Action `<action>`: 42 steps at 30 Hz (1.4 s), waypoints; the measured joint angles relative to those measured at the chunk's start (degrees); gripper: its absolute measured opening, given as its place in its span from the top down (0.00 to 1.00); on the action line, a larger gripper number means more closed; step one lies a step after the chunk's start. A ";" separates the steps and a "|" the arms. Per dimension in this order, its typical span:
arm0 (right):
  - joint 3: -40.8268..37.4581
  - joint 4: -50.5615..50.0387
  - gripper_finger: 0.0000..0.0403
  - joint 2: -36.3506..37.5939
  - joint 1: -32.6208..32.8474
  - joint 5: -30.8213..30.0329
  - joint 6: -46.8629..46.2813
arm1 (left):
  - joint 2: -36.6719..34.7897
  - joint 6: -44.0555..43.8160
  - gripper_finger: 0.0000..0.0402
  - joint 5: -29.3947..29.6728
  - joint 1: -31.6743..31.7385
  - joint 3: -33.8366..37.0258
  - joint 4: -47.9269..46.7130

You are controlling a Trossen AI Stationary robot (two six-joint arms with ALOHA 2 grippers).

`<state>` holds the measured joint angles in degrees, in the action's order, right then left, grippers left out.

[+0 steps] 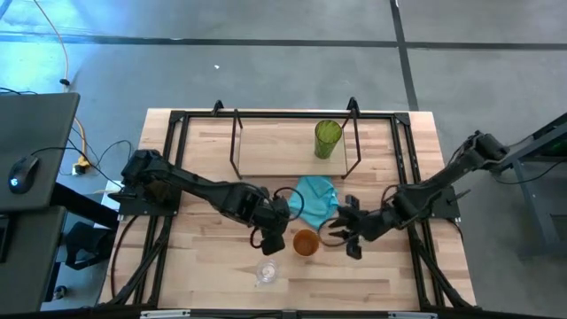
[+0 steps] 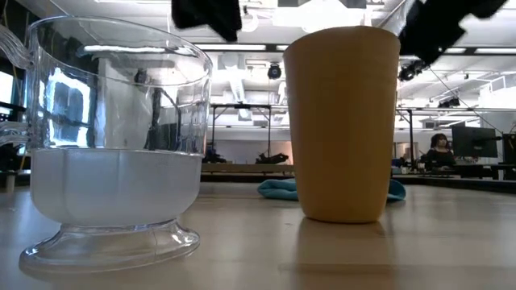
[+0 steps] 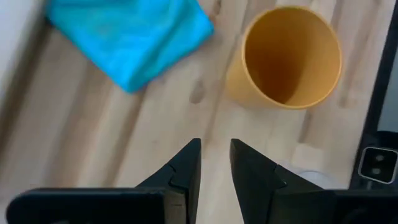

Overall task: Stack small to large cups/mugs on shelf
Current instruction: Put the yellow cup on the shelf

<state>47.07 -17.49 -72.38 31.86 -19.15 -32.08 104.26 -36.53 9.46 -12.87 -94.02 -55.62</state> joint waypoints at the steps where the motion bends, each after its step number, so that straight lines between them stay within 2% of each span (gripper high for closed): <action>1: 0.00 -0.42 0.75 1.42 0.00 -0.70 0.46 | -0.05 -0.90 0.81 -0.62 -0.02 1.49 2.01; 5: 0.00 -0.57 0.75 6.58 0.00 -3.02 2.44 | -0.08 -3.19 0.81 -1.70 -0.06 4.53 7.97; 10: 0.00 0.61 0.74 12.93 0.00 -4.79 5.61 | -0.12 -4.38 0.81 -1.64 0.09 4.75 13.26; 22: 0.00 2.31 0.58 25.38 0.02 -5.03 13.16 | -0.14 -8.71 0.81 1.07 0.11 4.75 17.63; 31: -0.08 2.26 0.57 29.71 0.02 -4.97 17.97 | 1.69 -14.83 0.81 1.02 0.14 4.75 19.57; 42: -0.09 1.92 0.57 30.42 0.02 -4.58 18.08 | 4.40 -16.30 0.81 -0.17 0.16 4.83 21.14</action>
<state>46.98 -15.57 -41.95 31.88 -23.73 -14.00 108.66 -52.84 9.29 -12.71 -89.19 -34.48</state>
